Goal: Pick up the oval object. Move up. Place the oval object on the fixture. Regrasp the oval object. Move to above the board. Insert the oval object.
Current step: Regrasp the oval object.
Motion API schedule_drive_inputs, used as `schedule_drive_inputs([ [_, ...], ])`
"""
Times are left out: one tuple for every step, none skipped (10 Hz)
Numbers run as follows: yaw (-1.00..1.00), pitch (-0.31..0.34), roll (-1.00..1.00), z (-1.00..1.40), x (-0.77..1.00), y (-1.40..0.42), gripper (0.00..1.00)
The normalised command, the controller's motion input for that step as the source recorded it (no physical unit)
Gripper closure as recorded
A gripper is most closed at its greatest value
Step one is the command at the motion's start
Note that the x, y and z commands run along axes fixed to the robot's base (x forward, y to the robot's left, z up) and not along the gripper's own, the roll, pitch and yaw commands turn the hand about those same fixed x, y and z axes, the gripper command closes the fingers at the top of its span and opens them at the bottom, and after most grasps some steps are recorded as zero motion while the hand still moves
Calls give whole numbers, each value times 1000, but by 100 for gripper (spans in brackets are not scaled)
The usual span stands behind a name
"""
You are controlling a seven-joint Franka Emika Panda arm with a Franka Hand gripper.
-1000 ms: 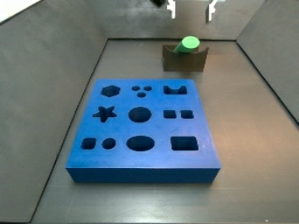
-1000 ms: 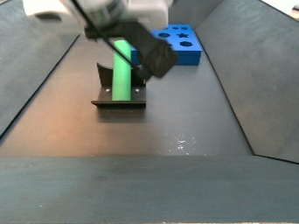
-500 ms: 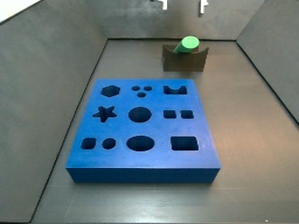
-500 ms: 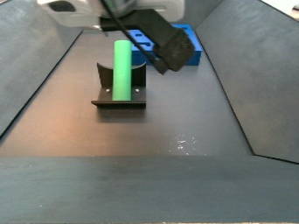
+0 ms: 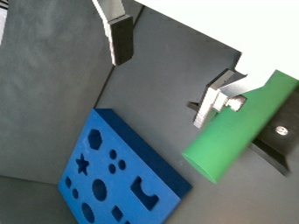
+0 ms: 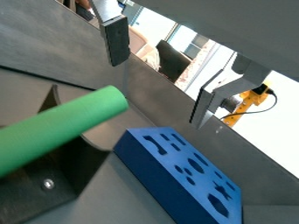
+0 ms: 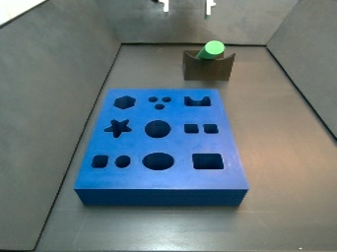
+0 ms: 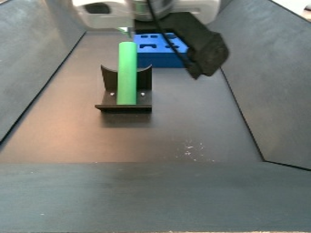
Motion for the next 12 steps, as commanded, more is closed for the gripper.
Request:
schedule_drive_inputs([
  [52, -78, 126, 16, -816, -17, 0],
  [-931, -22, 1000, -831, -632, -1000, 0],
  [-930, -29, 1000, -798, -491, -1000, 0],
  [-933, -55, 1000, -614, -325, -954, 0],
  [-940, -90, 1000, -267, -121, -711, 0],
  [-941, -110, 1000, -130, -66, -504, 0],
  [-939, -140, 1000, -68, -50, -224, 0],
  [-940, -154, 1000, -42, -49, -101, 0],
  [-945, -175, 1000, -10, -48, -38, 0],
  [-949, -200, 1000, -9, -42, -43, 0],
  [-948, -216, 1000, 1, -43, -34, 0],
  [-951, -231, 1000, 14, -50, -26, 0],
])
